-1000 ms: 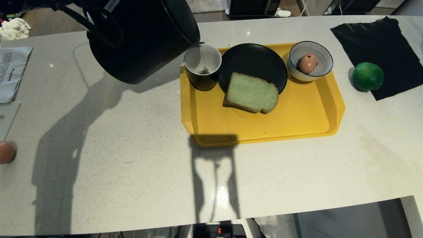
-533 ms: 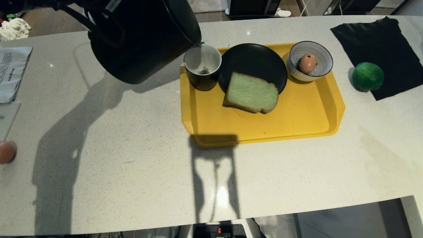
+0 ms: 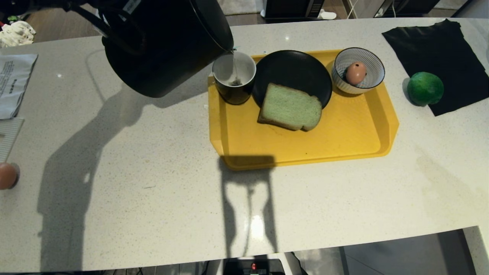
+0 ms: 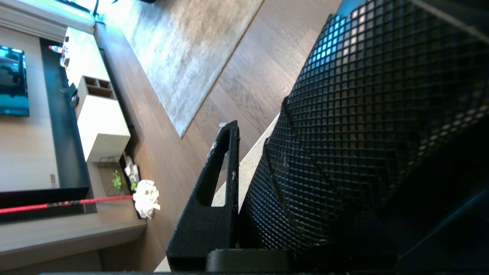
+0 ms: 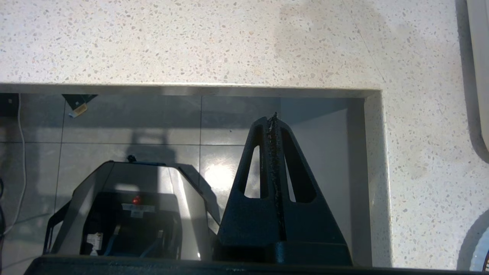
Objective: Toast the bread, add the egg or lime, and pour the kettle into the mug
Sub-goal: Pour water into a cup
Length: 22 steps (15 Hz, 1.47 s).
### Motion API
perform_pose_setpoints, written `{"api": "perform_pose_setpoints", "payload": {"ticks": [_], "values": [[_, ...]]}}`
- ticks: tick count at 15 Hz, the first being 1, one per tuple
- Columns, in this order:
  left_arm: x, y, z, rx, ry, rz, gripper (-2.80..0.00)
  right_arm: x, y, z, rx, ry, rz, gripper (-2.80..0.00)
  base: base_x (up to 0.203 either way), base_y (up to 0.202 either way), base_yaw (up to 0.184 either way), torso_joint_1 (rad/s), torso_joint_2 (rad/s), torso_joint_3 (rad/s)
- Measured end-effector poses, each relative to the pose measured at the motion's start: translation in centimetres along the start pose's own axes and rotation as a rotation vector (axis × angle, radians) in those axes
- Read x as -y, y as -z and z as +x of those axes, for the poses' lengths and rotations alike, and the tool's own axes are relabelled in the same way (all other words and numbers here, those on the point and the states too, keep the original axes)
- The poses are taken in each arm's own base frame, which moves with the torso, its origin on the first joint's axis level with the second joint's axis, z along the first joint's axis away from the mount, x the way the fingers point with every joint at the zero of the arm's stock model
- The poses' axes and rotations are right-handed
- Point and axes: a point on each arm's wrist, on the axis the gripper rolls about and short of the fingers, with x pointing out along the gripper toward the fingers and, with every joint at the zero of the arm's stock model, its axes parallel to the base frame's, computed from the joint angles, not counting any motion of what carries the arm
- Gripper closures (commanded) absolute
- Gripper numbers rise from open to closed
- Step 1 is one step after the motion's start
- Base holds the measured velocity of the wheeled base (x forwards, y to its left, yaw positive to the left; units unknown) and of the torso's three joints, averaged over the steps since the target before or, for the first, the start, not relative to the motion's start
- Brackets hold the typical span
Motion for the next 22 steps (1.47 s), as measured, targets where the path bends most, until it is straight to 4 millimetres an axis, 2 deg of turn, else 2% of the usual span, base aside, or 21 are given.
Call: {"api": "perform_pose_setpoints", "payload": {"ticks": [8, 22], "values": [[0.32, -0.52, -0.32, 0.008, 0.016, -0.004, 0.0, 0.0, 0.0, 0.0, 0.0, 0.0, 0.001, 0.0, 0.0, 0.0, 0.0, 0.0, 0.0, 0.0], [0.52, -0.24, -1.02, -0.037, 0.079, 0.027, 0.0, 0.0, 0.0, 0.0, 0.0, 0.0, 0.0, 0.0, 0.0, 0.0, 0.0, 0.0, 0.0, 0.0]]}}
